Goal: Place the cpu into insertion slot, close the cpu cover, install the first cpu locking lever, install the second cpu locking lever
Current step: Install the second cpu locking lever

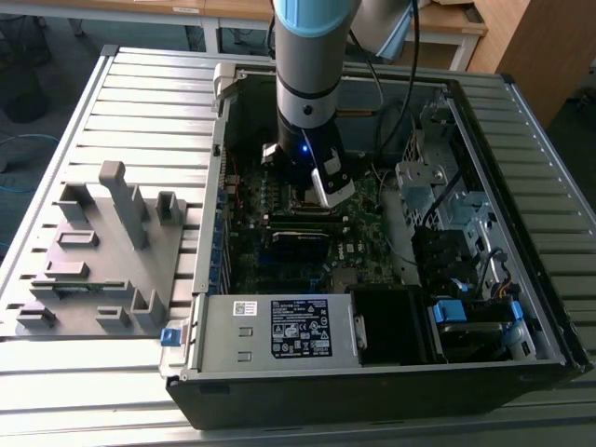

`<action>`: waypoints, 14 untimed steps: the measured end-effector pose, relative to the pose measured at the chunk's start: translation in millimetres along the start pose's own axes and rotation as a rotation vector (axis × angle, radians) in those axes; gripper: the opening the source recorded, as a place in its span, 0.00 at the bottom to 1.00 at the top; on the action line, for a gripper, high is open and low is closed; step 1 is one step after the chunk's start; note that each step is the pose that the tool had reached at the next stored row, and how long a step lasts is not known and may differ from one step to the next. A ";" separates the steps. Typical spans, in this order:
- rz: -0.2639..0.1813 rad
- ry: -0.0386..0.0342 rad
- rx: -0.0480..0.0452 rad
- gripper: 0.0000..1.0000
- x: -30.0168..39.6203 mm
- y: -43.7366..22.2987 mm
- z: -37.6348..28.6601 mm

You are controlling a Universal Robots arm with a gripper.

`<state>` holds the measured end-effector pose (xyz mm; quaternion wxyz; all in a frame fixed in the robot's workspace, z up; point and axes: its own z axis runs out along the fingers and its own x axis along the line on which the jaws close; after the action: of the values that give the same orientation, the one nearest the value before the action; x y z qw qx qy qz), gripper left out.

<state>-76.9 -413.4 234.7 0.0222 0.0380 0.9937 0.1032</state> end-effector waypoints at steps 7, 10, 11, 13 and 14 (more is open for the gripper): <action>0.002 -0.0005 0.0002 0.10 2.1 -5.8 6.4; 0.002 -0.0006 0.0001 0.10 3.8 -7.4 10.2; 0.002 -0.0006 0.0000 0.10 4.5 -7.7 11.4; 0.002 -0.0006 0.0000 0.10 6.3 -8.3 13.5; 0.002 -0.0006 0.0001 0.10 7.1 -8.6 14.5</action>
<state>-83.9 -418.3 218.5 0.0224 0.0392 0.9936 0.1031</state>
